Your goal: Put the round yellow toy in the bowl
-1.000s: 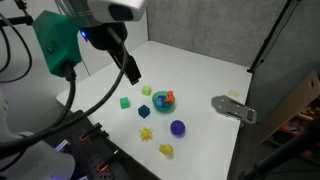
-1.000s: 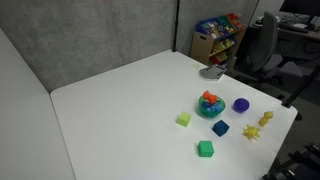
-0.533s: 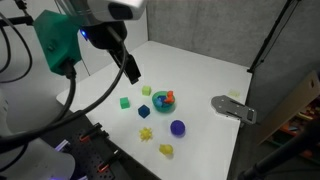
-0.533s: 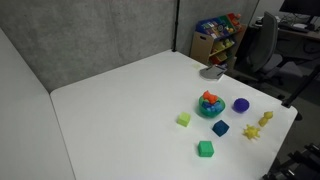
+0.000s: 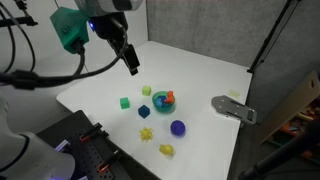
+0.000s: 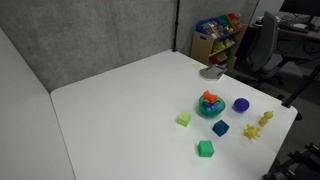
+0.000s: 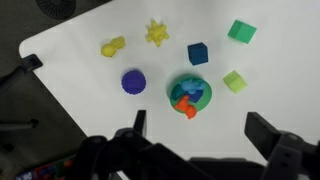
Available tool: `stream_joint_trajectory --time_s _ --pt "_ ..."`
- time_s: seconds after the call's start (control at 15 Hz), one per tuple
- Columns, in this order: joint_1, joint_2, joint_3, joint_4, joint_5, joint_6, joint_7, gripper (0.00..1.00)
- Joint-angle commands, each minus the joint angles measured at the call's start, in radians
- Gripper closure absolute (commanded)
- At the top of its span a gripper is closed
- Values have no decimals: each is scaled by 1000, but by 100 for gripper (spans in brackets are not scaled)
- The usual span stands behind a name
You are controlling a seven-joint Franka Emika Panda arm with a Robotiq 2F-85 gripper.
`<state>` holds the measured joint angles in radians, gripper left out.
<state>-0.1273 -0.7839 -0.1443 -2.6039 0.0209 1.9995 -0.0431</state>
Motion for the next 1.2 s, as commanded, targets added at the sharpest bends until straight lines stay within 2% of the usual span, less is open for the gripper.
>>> stream_joint_trajectory --time_s 0.0,0.27,0.47,0.73,1.13 --pt "4 129 61 77 2 19 90 0" --pt "1 281 104 146 -14 -2 160 0" --pt "11 394 101 185 -10 -24 150 0" --pt "31 512 75 192 3 -28 41 0" --pt "32 611 42 128 -20 68 -177 0"
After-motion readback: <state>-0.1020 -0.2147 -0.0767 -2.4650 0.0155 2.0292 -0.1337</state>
